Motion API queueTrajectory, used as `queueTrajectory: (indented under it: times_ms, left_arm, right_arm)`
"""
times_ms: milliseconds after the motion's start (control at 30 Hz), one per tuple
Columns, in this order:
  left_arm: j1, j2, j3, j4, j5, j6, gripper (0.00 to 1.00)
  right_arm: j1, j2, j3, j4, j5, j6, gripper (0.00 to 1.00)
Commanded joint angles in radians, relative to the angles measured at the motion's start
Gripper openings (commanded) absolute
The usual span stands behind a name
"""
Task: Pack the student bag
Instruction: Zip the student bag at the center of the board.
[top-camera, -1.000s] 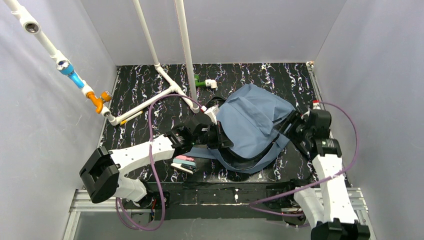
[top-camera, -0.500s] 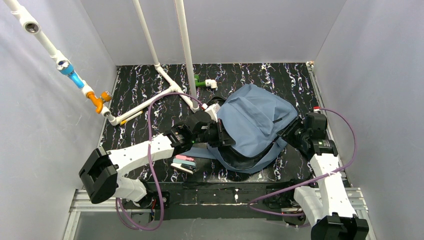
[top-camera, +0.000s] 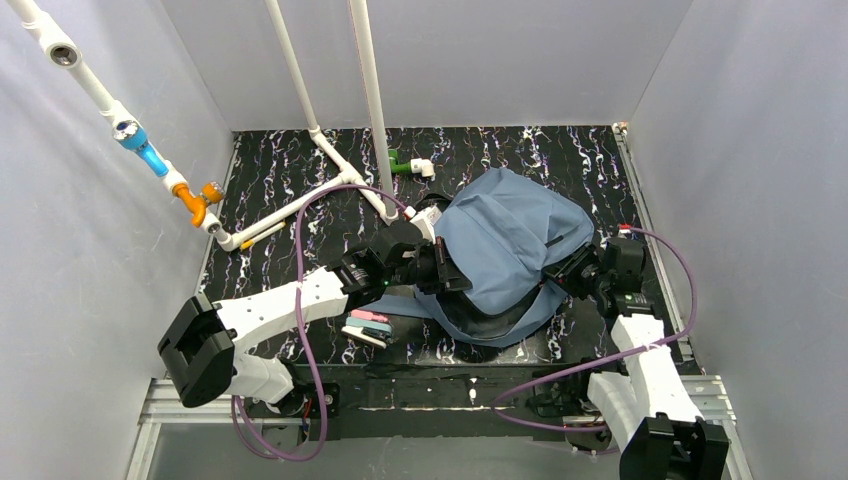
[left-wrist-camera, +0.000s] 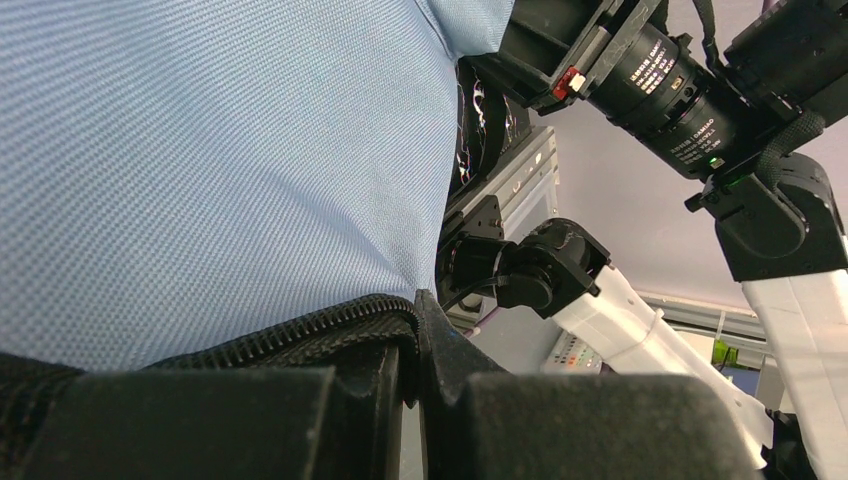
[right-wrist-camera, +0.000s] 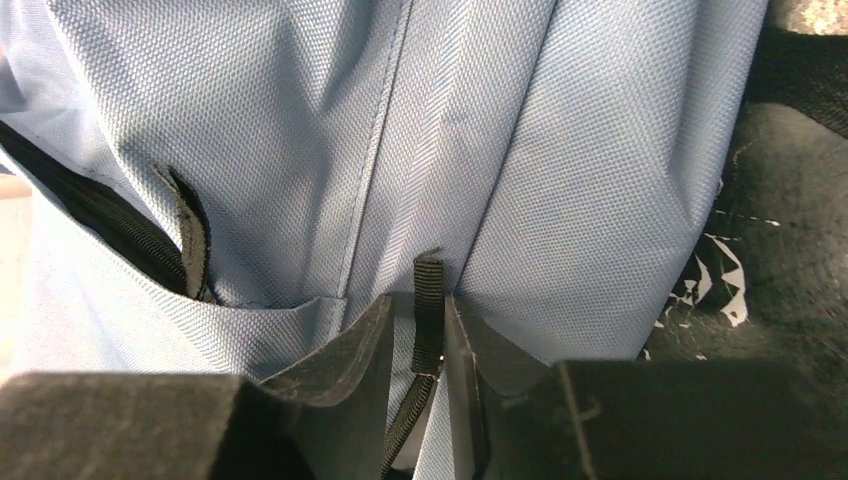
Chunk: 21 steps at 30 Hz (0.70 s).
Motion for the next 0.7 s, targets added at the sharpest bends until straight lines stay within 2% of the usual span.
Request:
queueTrajectory:
  times_ms: [0,100,200,267,333,367,433,467,567,667]
  left_arm:
    - [0.002,-0.025,0.006,-0.005,0.033,0.006,0.0]
    - [0.003,-0.038,-0.011,-0.006,0.031,0.006,0.0]
    - [0.003,-0.051,-0.026,-0.017,0.025,0.019,0.0]
    - [0.002,-0.066,-0.031,-0.038,0.025,0.046,0.01]
    - [0.001,-0.094,-0.018,-0.109,0.002,0.118,0.15]
    - [-0.002,-0.114,-0.016,-0.143,-0.023,0.137,0.26]
    - [-0.003,-0.164,-0.005,-0.212,-0.092,0.193,0.42]
    - [-0.002,-0.188,0.002,-0.245,-0.126,0.217,0.46]
    - [-0.007,-0.247,0.026,-0.319,-0.205,0.272,0.54]
    - [-0.01,-0.265,0.04,-0.308,-0.214,0.294,0.56]
  right_arm:
    - [0.001,-0.027,-0.041,0.11,-0.049,0.039,0.32]
    - [0.0,-0.039,-0.085,0.172,-0.058,0.054,0.32]
    - [0.0,-0.045,-0.115,0.224,-0.089,0.072,0.21]
    - [0.0,-0.052,-0.104,0.203,-0.096,0.071,0.17]
    - [0.001,-0.071,-0.053,0.122,-0.095,0.012,0.15]
    - [0.001,-0.078,-0.036,0.076,-0.096,-0.011,0.14]
    - [0.001,-0.08,0.025,-0.017,-0.117,-0.096,0.02]
    - [0.001,-0.077,0.054,-0.081,-0.115,-0.139,0.01]
    - [0.001,-0.095,0.102,-0.21,-0.103,-0.209,0.01]
    - [0.001,-0.127,0.136,-0.277,-0.107,-0.249,0.01]
